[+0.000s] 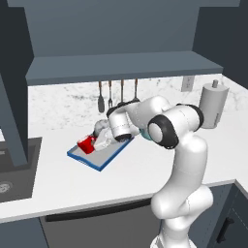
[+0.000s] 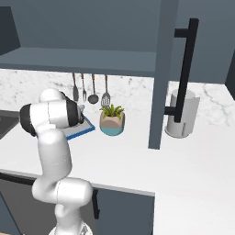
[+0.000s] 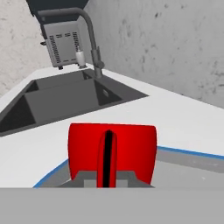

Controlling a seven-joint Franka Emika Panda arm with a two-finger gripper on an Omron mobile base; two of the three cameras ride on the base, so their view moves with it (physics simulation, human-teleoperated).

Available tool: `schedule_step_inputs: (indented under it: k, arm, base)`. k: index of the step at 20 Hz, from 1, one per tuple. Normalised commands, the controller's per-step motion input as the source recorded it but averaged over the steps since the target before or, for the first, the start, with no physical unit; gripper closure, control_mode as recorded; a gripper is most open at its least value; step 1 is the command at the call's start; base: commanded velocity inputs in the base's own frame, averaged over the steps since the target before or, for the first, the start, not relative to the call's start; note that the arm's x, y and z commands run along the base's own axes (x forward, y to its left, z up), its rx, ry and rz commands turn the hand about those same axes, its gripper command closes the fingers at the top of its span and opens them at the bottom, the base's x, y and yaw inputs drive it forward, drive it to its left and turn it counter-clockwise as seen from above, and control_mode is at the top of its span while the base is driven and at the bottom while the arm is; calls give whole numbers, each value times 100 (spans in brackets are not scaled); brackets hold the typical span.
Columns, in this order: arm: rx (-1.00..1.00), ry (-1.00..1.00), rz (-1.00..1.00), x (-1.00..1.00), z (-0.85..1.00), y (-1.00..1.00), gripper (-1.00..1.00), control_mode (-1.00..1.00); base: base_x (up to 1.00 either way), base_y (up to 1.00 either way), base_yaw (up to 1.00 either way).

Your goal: Pick the kettle from the counter and place it on the tray. Then pick the mug from the cabinet and place it on the tray. Then close the cabinet doors.

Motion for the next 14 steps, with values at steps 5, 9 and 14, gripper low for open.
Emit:
schedule_step_inputs:
  k: [5, 9, 14]
  arm:
    - [-3, -1, -5, -49, -48, -24, 100, -100]
    - [-9, -2, -8, -45, -46, -30, 100, -100]
    - [-7, 0, -6, -32, -49, -47, 100, -100]
  base:
    - [0, 0, 0]
    - [0, 0, 0]
    - [0, 0, 0]
